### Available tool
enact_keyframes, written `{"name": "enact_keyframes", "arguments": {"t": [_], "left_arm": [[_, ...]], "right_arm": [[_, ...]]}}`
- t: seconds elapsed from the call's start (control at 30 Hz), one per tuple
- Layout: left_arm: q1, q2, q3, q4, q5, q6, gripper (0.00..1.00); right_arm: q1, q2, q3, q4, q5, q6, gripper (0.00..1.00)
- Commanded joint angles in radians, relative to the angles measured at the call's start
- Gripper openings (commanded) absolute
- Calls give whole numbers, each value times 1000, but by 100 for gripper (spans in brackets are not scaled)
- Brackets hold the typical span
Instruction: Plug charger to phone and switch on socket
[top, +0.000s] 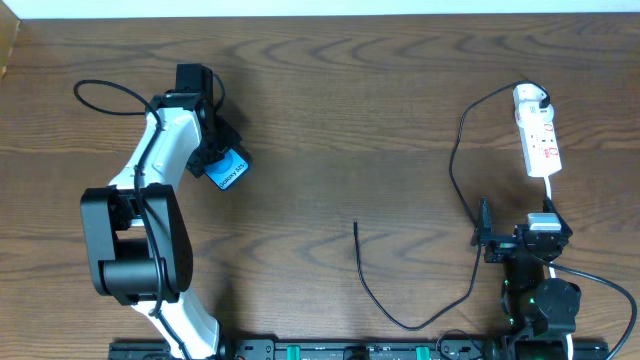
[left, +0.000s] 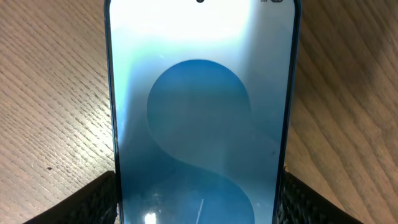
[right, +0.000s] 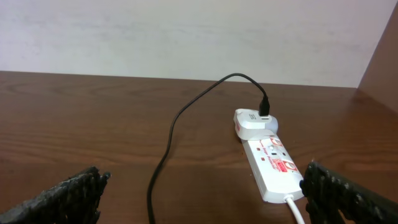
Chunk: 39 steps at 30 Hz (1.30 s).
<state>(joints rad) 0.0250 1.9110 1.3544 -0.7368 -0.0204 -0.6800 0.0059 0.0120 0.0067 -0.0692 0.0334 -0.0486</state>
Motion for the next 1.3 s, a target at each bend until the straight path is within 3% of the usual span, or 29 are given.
{"name": "enact_keyframes", "arguments": {"t": [0.0, 0.4, 1.27], "left_arm": [[2, -32, 18, -7, 19, 9, 7], [2, -26, -18, -10, -55, 13, 7], [2, 48, -55, 11, -43, -14, 7]], "right_arm": [[0, -6, -2, -3, -2, -12, 99], [0, -6, -2, -3, -2, -13, 99], [0, -6, -2, -3, -2, -12, 99]]}}
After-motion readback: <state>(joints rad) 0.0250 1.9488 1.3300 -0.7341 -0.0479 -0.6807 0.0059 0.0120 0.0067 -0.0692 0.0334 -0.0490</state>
